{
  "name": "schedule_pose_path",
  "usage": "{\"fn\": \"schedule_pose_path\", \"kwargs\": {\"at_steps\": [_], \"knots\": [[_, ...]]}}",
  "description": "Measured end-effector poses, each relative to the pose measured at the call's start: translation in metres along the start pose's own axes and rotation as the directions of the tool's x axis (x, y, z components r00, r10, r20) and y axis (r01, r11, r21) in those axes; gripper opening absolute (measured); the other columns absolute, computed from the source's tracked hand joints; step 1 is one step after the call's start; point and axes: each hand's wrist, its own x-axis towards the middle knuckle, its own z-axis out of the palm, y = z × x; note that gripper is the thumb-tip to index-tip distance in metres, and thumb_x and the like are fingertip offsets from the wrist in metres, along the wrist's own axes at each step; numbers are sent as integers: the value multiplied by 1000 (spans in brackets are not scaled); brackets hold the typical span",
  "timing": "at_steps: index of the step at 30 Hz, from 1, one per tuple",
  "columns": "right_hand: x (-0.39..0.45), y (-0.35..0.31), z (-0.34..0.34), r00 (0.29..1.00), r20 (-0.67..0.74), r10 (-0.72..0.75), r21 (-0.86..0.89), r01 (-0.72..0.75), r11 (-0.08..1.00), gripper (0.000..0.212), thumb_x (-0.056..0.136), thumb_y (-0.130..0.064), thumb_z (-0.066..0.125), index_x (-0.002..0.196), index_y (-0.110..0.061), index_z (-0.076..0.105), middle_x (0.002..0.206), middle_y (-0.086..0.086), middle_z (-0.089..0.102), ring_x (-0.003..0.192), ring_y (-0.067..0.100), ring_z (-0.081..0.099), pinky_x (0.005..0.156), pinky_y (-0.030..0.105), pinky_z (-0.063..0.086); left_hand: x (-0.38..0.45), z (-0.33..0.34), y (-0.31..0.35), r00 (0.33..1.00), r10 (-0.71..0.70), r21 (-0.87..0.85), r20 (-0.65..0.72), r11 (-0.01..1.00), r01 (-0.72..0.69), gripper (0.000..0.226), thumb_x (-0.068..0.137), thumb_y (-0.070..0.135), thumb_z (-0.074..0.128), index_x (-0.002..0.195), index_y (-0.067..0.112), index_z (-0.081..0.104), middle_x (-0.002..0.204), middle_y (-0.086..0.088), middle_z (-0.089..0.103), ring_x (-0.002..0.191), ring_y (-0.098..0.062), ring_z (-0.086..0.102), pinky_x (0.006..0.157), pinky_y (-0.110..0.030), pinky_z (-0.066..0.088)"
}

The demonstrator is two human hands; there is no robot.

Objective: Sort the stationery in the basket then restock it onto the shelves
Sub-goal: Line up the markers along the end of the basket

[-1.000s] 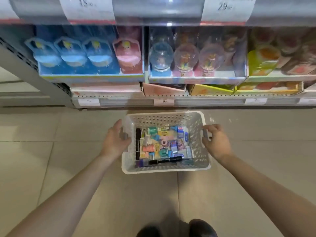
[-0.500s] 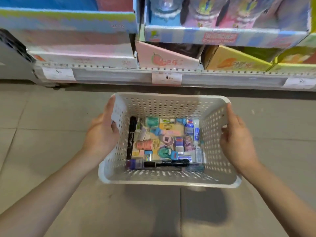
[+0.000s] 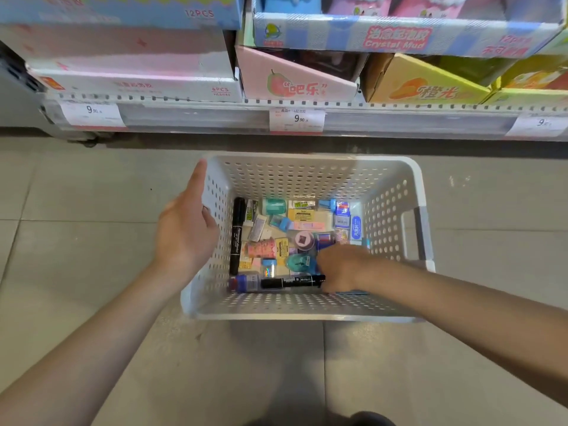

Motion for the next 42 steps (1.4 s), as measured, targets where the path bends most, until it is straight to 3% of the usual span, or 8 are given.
{"fn": "schedule_pose_path", "kwargs": {"at_steps": [3,7,12,15,20,27,36,42], "knots": [[16,-3,10,997,76,15,36,-18,999,25,91,-12,52,68,-7,44,66,-1,43,62,14,47,61,26,44,-1,-1,2,1000,2,-2,-6,1000,-2,74,92,1,41,152,34,11,65,3,40,55,-13,41,46,-26,29],[16,-6,9,991,124,-40,-99,53,994,29,94,-8,48,121,1,52,67,0,37,71,17,48,72,28,42,0,-1,0,1000,12,-4,-12,1000,-12,75,91,1,41,152,34,13,65,4,38,55,-12,39,47,-29,29],[3,-2,-12,981,171,-85,-340,140,930,24,89,-17,57,71,-9,44,65,-2,38,63,15,45,67,29,45,0,-1,0,999,38,-3,-8,999,-38,74,91,0,42,153,29,14,61,4,37,52,-11,37,46,-27,26],[-9,6,-35,958,221,-185,-251,240,938,19,85,-23,63,90,-5,61,85,3,59,78,19,56,71,29,47,0,-1,1,999,41,-2,-17,999,-41,74,91,-2,43,153,27,16,59,3,39,51,-12,38,45,-27,27],[-1,10,-71,935,-62,-348,-201,330,922,20,89,-18,56,105,-6,61,78,0,57,74,17,55,70,30,45,-1,-1,3,998,57,-40,-13,998,-57,72,92,-3,45,153,23,17,59,6,37,50,-10,37,46,-19,25],[76,-28,-61,749,-428,-505,-367,367,855,40,91,-15,53,129,-4,45,125,12,49,110,25,53,90,36,49,1,1,0,998,58,-37,-28,998,-59,74,91,-4,44,153,26,17,55,2,36,48,-10,35,46,-23,25],[86,-31,-38,829,-412,-377,-363,229,903,37,92,-23,50,126,-8,49,125,12,51,114,27,51,86,35,44,-1,1,-4,997,68,-35,-30,997,-69,76,90,-3,45,153,27,15,55,2,39,47,-10,35,44,-24,25],[53,14,-19,942,-91,-322,-249,292,923,29,93,-15,45,121,-14,54,111,7,61,104,26,59,78,28,43,-2,1,-1,998,60,-9,-30,998,-60,74,92,-2,45,153,27,14,59,8,35,47,-9,35,41,-17,22]]}}
